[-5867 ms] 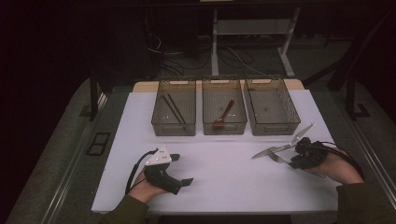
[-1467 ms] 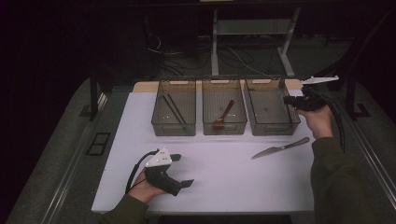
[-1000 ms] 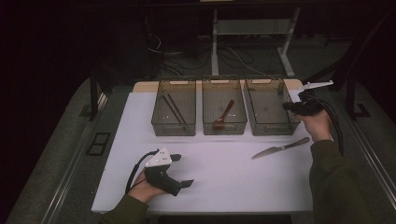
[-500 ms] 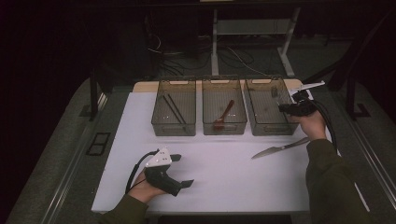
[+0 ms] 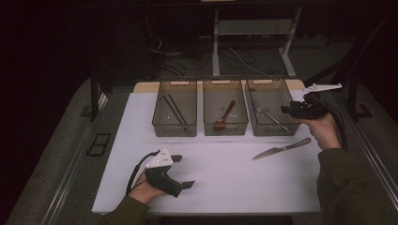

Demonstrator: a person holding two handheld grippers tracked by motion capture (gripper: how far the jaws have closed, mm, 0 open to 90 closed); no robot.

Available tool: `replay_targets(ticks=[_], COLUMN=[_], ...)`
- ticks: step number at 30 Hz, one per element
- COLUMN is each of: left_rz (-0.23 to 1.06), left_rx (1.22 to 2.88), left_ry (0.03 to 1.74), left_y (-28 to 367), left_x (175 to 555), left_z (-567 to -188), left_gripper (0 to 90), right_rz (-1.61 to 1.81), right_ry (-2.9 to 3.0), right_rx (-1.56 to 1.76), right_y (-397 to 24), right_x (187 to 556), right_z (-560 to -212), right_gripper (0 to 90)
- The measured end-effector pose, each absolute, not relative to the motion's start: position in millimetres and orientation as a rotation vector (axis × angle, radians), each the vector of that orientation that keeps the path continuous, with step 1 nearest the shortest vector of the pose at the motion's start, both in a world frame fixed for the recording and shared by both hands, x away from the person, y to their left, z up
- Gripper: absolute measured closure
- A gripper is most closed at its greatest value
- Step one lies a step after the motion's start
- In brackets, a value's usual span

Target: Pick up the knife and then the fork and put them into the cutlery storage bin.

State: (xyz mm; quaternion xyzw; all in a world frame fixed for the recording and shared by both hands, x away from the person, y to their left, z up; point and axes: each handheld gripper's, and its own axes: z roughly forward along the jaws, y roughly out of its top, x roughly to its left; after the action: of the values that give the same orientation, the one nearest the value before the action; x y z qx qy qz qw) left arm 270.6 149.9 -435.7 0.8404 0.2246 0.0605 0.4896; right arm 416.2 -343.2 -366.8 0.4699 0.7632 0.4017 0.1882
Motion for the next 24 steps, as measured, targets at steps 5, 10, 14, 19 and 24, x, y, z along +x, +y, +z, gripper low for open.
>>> replay_targets(ticks=[5, 10, 14, 19, 24], left_rz=[0.148, 0.150, 0.150, 0.143, 0.143], left_rx=[2.042, 2.042, 2.038, 2.031, 2.031], left_ry=[0.548, 0.551, 0.558, 0.563, 0.563], left_y=[149, 150, 150, 151, 151], left_x=[270, 270, 270, 270, 270], left_z=[-435, -435, -436, -435, -436], left_gripper=[0.0, 0.0, 0.0, 0.0, 0.0], right_rz=[1.130, 1.152, 1.139, 1.094, 1.008], right_ry=[2.198, 2.228, 2.261, 2.291, 2.326], right_rx=[1.275, 1.259, 1.234, 1.232, 1.221], right_y=[-344, -347, -349, -350, -349], right_x=[391, 364, 350, 339, 335], right_z=[-356, -355, -360, -372, -383], right_gripper=[48.3, 54.4, 60.5, 70.0, 81.4])
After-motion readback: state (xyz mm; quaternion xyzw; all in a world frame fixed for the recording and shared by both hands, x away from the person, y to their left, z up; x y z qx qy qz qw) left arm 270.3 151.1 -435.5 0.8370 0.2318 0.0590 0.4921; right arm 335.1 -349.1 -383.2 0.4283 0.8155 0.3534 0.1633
